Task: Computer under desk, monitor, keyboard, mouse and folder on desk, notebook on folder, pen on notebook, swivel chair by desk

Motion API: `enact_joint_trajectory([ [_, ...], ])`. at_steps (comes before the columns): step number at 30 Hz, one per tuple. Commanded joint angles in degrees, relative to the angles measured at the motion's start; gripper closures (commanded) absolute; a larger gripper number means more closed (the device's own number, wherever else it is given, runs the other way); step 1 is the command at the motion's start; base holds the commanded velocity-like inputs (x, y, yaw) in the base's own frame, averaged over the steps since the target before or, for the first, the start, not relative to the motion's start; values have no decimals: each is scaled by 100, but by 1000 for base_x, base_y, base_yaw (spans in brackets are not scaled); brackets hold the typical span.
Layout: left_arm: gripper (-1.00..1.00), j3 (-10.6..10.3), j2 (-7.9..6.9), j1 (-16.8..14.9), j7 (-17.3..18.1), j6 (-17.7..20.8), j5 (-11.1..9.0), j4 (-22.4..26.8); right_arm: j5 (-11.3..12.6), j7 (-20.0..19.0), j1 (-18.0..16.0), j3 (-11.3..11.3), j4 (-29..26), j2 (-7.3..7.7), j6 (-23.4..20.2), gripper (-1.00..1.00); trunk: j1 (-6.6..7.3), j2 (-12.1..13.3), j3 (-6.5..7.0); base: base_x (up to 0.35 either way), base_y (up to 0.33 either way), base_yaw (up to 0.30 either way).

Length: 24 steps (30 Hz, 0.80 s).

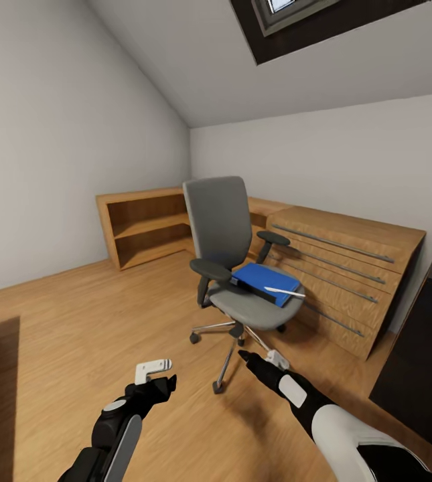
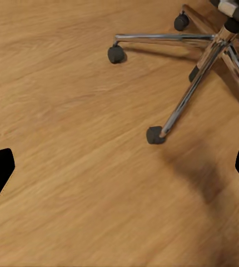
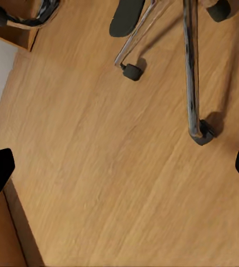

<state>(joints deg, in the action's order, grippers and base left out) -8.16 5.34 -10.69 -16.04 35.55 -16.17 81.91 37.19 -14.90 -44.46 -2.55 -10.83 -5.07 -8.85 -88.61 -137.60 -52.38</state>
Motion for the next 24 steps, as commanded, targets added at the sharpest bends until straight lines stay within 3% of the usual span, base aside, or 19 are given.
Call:
enact_joint_trajectory([
  [1,-100,33,-13,-3,-52,3,-65,-9,-91,-10,0,-26,8,2,-4,-100,24,39,13,-6,0,0],
  [4,-100,163,-29,-3,-43,-23,-71,-226,-1025,-5,32,-30,336,47,271,-100,90,159,66,-2,0,0],
  [6,-100,183,-34,-3,-35,-29,-71,-319,-1289,0,53,-32,475,77,381,-100,134,240,102,-1,0,0],
  [7,-100,208,-54,-3,-41,-41,-75,-512,-1636,20,199,-34,851,129,822,-100,156,280,120,0,0,0],
  [12,-100,222,-91,3,-54,-72,-75,-914,-1768,91,462,-35,1055,164,1563,-100,265,480,210,0,0,0],
  [13,-100,213,-259,462,-51,-1241,-51,-1712,-2081,628,1257,-27,1128,220,2992,-100,287,520,228,0,0,0],
  [15,-100,212,-264,506,-50,-1572,-48,-1873,-2122,745,1309,-27,1134,236,3192,-100,331,600,264,0,0,0],
  [16,-100,210,-267,565,-66,-2395,-14,-2427,-2173,1031,1424,-26,1155,261,3511,-100,353,641,282,0,0,-7],
  [18,-100,204,-260,575,-80,-2715,81,-2791,-2182,1097,1497,-26,1163,268,3573,-100,397,721,318,0,0,-42],
  [20,-100,209,-267,581,-75,-3232,269,-3461,-2185,1141,1606,-29,1168,304,3615,-100,441,801,354,0,0,-153],
  [22,-100,216,-278,583,-71,-3389,324,-3664,-2183,1153,1638,-31,1169,338,3626,-100,485,881,390,0,0,-203],
  [24,-100,227,-395,585,-75,-3559,382,-3874,-2167,1165,1672,-33,1170,427,3637,-100,529,961,425,0,0,-240],
])
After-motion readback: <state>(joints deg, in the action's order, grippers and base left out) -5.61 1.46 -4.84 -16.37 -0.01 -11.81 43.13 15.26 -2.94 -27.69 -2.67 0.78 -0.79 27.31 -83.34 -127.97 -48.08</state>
